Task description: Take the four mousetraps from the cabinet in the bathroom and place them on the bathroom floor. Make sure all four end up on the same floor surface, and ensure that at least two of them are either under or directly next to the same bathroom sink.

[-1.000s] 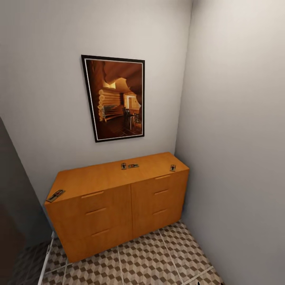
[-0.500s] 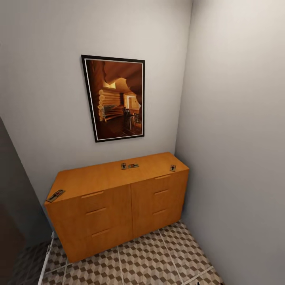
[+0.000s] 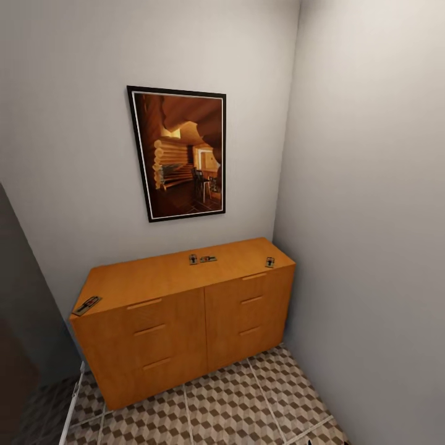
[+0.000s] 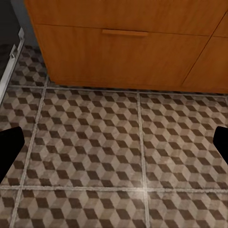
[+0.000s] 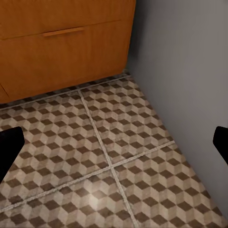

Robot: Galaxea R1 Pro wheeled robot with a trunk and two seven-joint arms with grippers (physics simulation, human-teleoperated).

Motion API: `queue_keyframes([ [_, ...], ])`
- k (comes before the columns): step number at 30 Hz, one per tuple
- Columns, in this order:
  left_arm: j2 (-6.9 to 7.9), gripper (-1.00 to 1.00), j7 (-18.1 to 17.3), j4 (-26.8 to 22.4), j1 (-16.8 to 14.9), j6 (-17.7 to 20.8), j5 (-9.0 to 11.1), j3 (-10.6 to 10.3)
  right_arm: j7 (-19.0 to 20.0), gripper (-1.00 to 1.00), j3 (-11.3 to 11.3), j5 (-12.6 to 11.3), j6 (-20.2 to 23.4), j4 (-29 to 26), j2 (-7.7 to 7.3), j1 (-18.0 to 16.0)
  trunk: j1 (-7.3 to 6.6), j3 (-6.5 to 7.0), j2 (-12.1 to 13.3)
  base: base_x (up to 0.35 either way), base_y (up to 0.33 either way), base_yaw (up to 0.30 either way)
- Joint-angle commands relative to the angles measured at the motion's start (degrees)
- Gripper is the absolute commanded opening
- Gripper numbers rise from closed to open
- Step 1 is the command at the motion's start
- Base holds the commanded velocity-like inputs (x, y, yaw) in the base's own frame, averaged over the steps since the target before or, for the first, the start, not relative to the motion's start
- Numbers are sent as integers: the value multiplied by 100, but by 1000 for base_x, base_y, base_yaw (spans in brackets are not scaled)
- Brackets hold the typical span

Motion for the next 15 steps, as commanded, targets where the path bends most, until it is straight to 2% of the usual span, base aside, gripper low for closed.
queue_keyframes([
  [1,-1,100,1,20,-7,-29,44,-30,-7,100,-48,51,-29,23,-5,-8,2,-2,-5,0,0,0],
  [15,-9,100,1,22,-7,-29,44,-30,-7,100,-48,51,-29,27,-7,-8,2,-2,-5,0,0,0],
])
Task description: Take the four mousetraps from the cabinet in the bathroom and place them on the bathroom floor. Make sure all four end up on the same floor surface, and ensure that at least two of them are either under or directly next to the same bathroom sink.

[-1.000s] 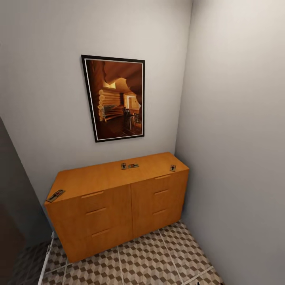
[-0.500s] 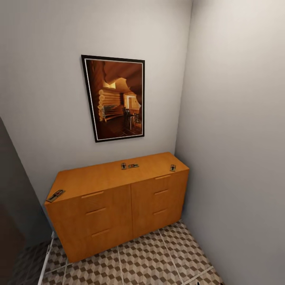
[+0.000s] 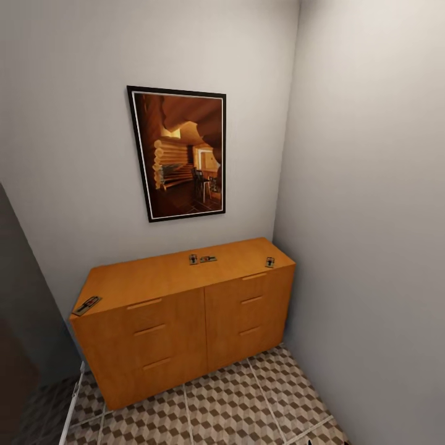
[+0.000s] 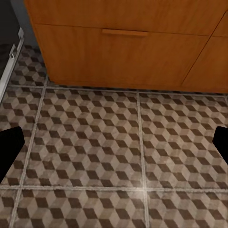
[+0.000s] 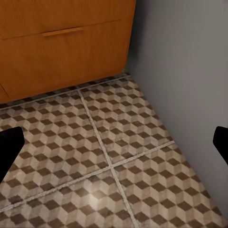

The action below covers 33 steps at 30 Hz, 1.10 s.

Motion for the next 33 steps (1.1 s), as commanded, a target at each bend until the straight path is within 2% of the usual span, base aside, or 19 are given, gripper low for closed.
queue_keyframes([
  [1,-1,100,1,19,-7,-29,44,-30,-7,100,-48,51,-29,23,-4,-7,2,-2,-5,0,0,0],
  [33,26,100,-8,25,1,-29,35,-26,-18,100,-48,46,-38,22,4,-7,2,-2,-5,0,0,0],
])
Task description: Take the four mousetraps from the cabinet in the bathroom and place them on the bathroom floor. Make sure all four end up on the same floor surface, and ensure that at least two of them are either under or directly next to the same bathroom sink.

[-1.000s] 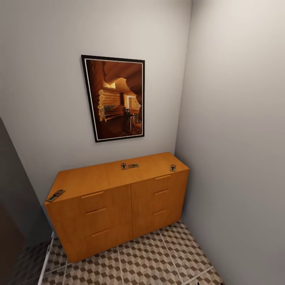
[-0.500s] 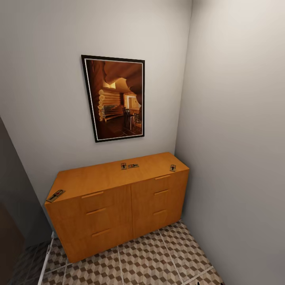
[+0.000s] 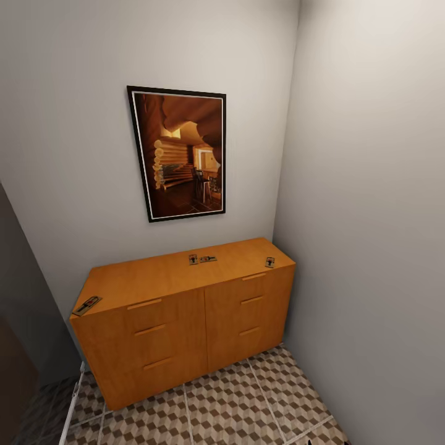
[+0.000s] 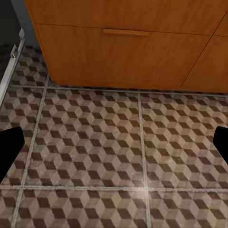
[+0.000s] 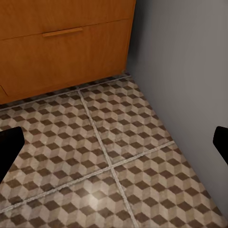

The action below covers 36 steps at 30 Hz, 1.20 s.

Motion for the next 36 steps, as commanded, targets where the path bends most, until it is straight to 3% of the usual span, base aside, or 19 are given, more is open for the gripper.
queue_keyframes([
  [1,-2,100,1,20,-7,-28,43,-31,-7,100,-48,51,-31,23,-4,-8,2,-2,-5,0,0,0],
  [24,-21,100,10,1,-8,85,38,-67,-8,100,-60,114,-11,-128,34,-35,2,-2,-5,0,0,0],
  [30,1,100,18,-741,-56,881,31,-80,-6,100,-67,97,363,-905,117,-151,2,-2,-5,0,0,0],
  [34,11,100,14,-1603,-64,1660,33,-79,-3,100,-70,83,1070,-1529,154,-257,2,-2,-5,0,0,0],
  [36,17,100,15,-2317,-66,2332,38,-79,3,100,-74,66,1685,-2091,167,-367,2,-2,-5,0,0,0],
])
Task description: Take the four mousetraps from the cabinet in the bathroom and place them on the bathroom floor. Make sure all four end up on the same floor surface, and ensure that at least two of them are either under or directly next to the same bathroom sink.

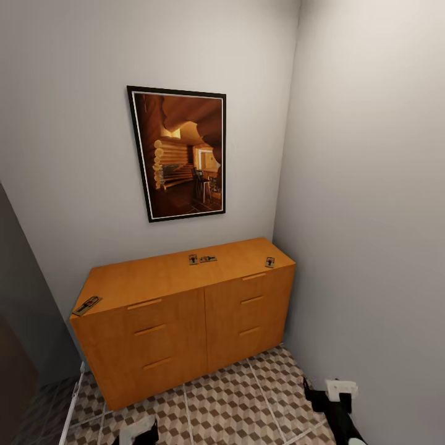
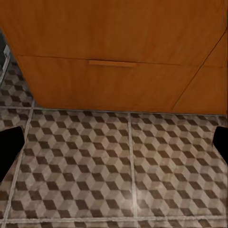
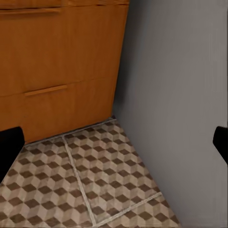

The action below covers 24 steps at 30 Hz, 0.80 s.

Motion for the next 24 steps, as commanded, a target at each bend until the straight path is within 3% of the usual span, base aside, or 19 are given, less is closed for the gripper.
queue_keyframes([
  [1,2,100,8,-264,0,213,49,-18,-5,100,-41,45,181,-200,6,-34,2,-4,-4,0,0,0],
  [4,1,100,-2,-1063,-1,870,53,-17,-1,100,-40,-40,714,-837,20,-96,2,-4,-4,0,0,0],
  [5,0,100,-6,-1322,-2,1083,55,-17,0,100,-34,-123,1032,-1272,41,-120,2,-4,-4,0,0,0],
  [6,-5,100,-11,-1825,-4,1499,58,-17,0,100,-30,-169,1181,-1487,57,-128,2,-4,-4,0,0,0],
  [12,-43,100,-30,-3136,-39,2637,68,-26,3,100,-11,-420,2030,-2674,146,-157,2,-4,-4,0,0,0],
  [13,-56,100,-33,-3491,-80,2969,69,-34,6,100,18,-482,2291,-3027,159,-162,2,-4,-4,0,0,0],
  [17,-65,100,-52,-4069,-201,3525,75,-63,9,100,200,-558,2759,-3660,173,-168,2,-4,-4,0,0,0],
  [19,-56,100,-76,-4430,-293,3833,81,-75,6,100,395,-602,3060,-4105,178,-169,2,-4,-4,0,0,0],
  [24,-46,100,-98,-5089,-422,4241,90,-84,-3,100,670,-758,3754,-4887,182,-177,2,-4,-4,0,0,0],
])
